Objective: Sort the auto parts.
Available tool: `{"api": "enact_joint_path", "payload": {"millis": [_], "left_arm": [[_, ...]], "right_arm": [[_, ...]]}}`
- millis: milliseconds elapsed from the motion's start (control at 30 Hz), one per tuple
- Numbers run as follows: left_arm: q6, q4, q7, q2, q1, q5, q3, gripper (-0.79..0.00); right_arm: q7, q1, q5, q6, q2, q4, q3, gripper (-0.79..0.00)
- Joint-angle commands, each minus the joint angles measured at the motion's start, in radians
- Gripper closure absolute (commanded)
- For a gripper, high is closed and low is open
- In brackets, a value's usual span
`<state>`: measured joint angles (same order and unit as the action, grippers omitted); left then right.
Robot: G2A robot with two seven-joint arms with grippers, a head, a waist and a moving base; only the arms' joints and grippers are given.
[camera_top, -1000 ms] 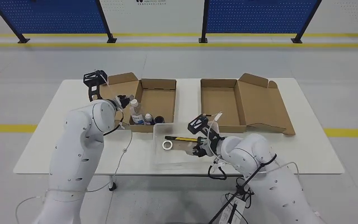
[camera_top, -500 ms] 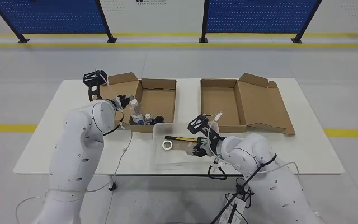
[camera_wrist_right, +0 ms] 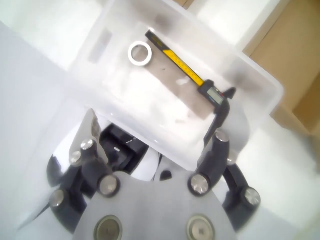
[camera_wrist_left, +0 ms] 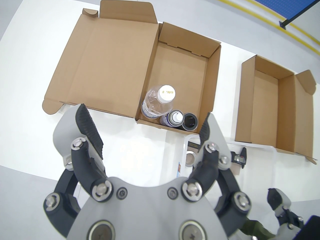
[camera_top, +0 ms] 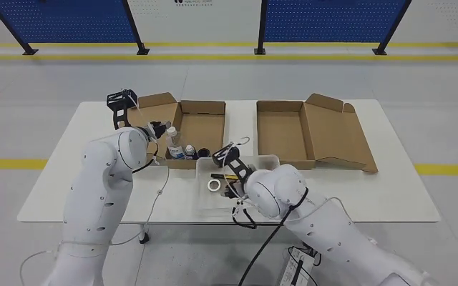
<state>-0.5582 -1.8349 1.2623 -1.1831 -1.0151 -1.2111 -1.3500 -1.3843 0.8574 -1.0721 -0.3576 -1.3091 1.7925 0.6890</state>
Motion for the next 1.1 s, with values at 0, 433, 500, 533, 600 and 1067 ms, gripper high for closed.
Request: {"api": "enact_joint_path", "payload": {"millis": [0,433,500,533,600,1067], "left_arm": [[0.0,0.0,0.0,0.0,0.0,0.0,0.0,-0.785],[0.0,0.0,0.0,0.0,0.0,0.0,0.0,-0.785],[0.0,0.0,0.0,0.0,0.0,0.0,0.0,-0.785],[0.0,0.0,0.0,0.0,0.0,0.0,0.0,-0.785],[0.0,0.0,0.0,0.0,0.0,0.0,0.0,-0.785],[0.0,0.0,0.0,0.0,0.0,0.0,0.0,-0.785]], "right_arm": [[0.007,-0.023,0.03,-0.045,-0.017,-0.057,-0.016,-0.785],[0.036,-0.092,0.067,-0.071,-0.081,-0.278,-0.083,-0.785],[0.036,-0.092,0.067,-0.071,-0.081,-0.278,-0.083,-0.785],[0.036,-0.092,0.067,-0.071,-0.081,-0.278,-0.083,-0.785],[0.036,-0.092,0.067,-0.071,-0.081,-0.278,-0.083,-0.785],[0.011,-0.129,0.017,-0.07,-0.112,-0.359,-0.102,-0.785]]}}
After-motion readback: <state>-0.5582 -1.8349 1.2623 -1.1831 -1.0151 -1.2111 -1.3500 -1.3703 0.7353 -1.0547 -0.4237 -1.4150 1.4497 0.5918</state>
